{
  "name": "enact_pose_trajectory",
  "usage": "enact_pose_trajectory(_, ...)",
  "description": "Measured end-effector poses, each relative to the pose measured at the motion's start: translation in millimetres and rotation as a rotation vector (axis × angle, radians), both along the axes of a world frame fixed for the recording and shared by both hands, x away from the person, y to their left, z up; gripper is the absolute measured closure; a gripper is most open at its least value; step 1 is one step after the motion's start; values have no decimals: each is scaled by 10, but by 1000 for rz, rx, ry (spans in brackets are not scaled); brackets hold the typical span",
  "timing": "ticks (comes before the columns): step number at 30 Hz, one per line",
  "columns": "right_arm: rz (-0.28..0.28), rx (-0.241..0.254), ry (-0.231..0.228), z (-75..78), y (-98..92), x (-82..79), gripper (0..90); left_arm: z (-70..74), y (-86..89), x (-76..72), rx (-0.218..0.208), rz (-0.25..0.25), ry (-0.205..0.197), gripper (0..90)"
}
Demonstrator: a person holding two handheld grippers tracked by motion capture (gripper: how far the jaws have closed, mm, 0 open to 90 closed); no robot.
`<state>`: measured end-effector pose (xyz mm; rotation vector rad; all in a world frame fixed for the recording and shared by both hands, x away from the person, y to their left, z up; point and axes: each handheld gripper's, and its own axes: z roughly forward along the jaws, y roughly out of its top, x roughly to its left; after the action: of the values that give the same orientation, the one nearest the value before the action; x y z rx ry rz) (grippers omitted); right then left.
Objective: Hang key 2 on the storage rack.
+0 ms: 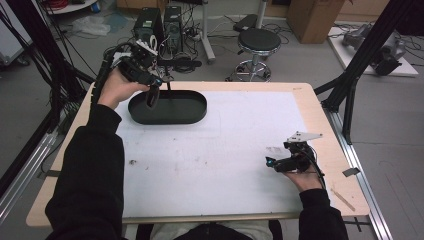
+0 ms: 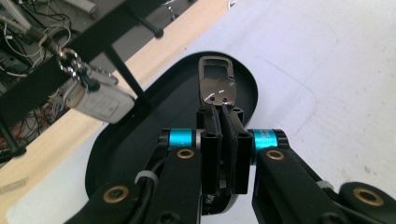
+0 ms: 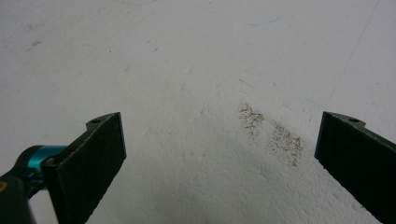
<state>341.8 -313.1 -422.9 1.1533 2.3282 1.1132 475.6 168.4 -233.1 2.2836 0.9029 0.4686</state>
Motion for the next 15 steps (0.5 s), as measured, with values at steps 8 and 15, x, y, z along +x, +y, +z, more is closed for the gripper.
enact_pose_trajectory(8,-1,3,3,-5,-5,-4,10,16,-74,133,2,-10,-26,859)
enact_pose_trajectory(15,-1,1,4,-16,-4,5,10,-52,-79,235,-8,2,-62,859)
